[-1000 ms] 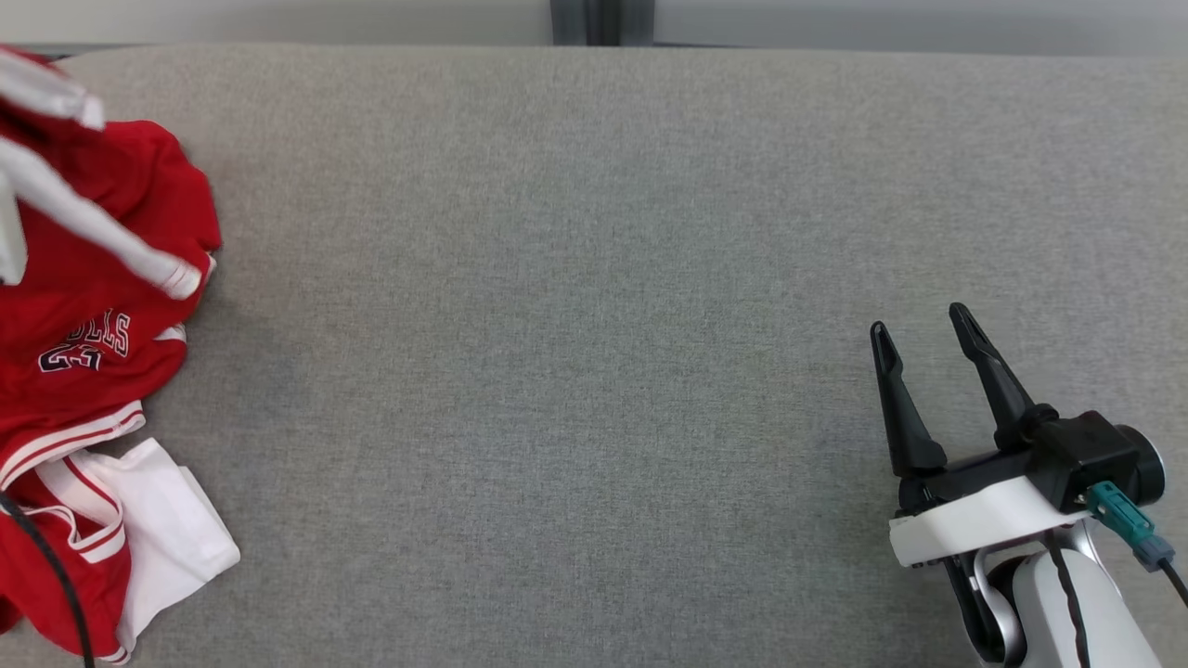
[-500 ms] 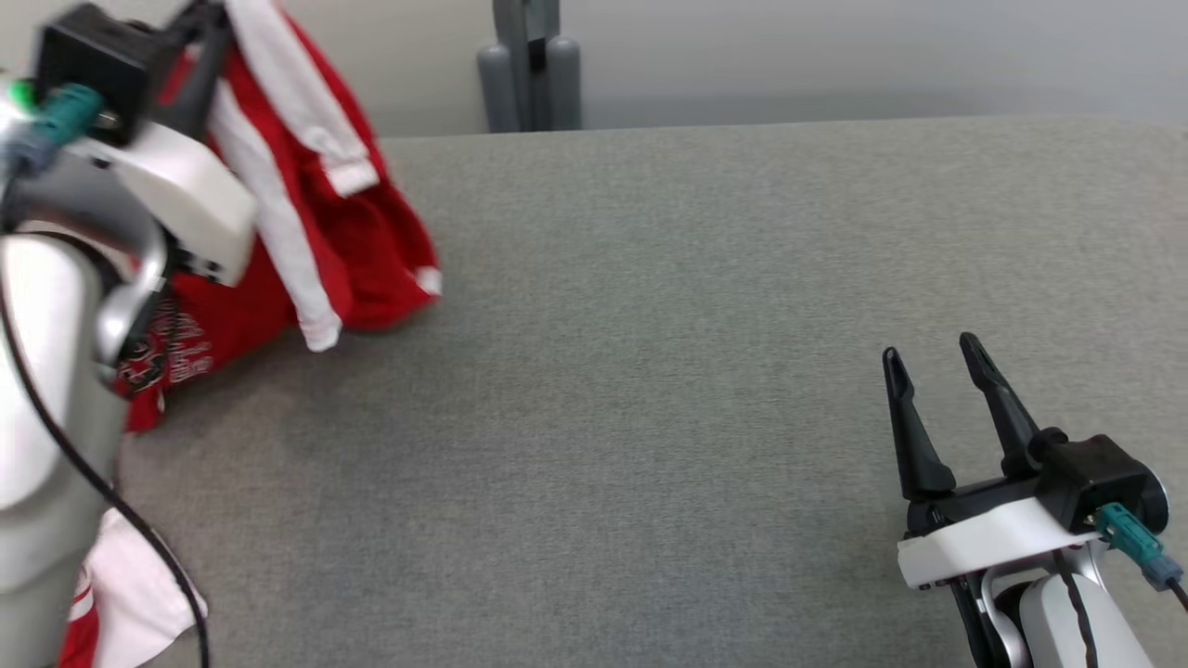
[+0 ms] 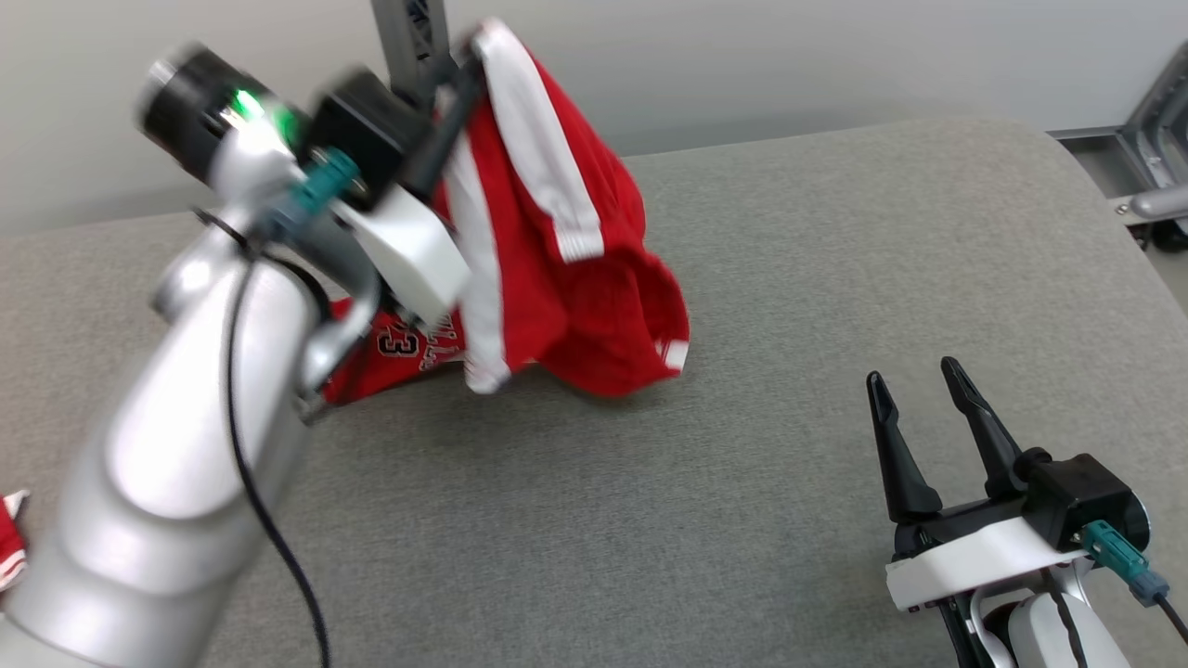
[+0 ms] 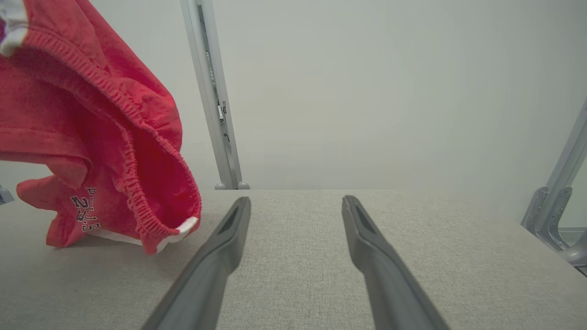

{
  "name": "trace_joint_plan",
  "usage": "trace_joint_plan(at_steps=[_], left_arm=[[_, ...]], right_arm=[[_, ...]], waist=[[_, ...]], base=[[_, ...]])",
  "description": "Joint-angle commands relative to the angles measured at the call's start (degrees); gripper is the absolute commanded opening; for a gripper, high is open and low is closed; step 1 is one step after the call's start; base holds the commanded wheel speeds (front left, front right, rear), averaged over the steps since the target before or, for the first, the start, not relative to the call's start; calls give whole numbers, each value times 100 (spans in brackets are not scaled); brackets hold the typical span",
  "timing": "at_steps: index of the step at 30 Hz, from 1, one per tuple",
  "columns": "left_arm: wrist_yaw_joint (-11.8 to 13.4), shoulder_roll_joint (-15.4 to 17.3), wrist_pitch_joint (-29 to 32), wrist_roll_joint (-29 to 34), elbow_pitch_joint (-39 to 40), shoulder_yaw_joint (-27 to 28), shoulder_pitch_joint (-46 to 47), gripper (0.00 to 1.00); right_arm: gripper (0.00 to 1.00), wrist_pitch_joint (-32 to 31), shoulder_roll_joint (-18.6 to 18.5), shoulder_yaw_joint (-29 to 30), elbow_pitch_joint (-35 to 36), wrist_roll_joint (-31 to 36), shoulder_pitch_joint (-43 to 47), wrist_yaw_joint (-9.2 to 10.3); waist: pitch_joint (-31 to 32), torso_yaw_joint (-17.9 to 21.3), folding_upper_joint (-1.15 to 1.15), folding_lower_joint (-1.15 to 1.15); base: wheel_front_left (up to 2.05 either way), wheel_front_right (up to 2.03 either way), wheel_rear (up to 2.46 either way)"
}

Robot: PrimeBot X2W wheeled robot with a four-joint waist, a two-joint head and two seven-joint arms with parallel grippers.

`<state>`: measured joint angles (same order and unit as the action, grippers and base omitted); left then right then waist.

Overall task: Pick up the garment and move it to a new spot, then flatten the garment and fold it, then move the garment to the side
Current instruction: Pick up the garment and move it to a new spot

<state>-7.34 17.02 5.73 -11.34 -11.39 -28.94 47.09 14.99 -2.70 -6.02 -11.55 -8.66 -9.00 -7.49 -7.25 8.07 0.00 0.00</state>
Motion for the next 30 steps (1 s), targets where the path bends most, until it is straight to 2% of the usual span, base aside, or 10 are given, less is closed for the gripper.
trace_joint_plan(at_steps=[1,6,10,15,19,20,21,22,30], left_arm=[[18,-100,-96,-77,-138,-72,-208,0],[76,-711,-509,-207,-896,-468,-744,0],[106,-1067,-850,-235,-1656,-730,-1017,0],[184,-1312,-1320,-394,-2522,-861,-1052,0],[286,-1369,-1688,-544,-3075,-889,-865,0],[305,-1378,-1747,-595,-3189,-896,-827,40],[308,-1385,-1798,-657,-3279,-910,-790,95],[322,-1395,-1866,-735,-3320,-930,-749,100],[340,-1399,-2022,-1834,-3058,-1204,-905,100]], right_arm=[[100,28,-36,-5,4,-35,29,-1],[100,28,-35,-28,22,-69,-26,-1],[100,28,-36,-67,23,-94,-58,-1],[100,28,-36,-142,12,-139,-58,-1],[100,28,-36,-212,-3,-151,-79,-1],[100,28,-36,-224,-8,-153,-81,-1],[100,28,-36,-221,-15,-153,-86,-1],[100,28,-36,-207,-16,-150,-88,-1],[100,28,-37,-49,-39,-37,-52,-1]], waist=[[-14,100,0,0],[-113,322,0,0],[-192,496,0,0],[-282,666,0,0],[-336,731,0,0],[-346,736,0,0],[-353,732,0,0],[-360,714,0,0],[-208,291,0,0]], base=[[0,0,0],[0,0,0],[0,0,0],[0,0,0],[0,0,0],[0,0,0],[0,0,0],[0,0,0],[0,0,0]])
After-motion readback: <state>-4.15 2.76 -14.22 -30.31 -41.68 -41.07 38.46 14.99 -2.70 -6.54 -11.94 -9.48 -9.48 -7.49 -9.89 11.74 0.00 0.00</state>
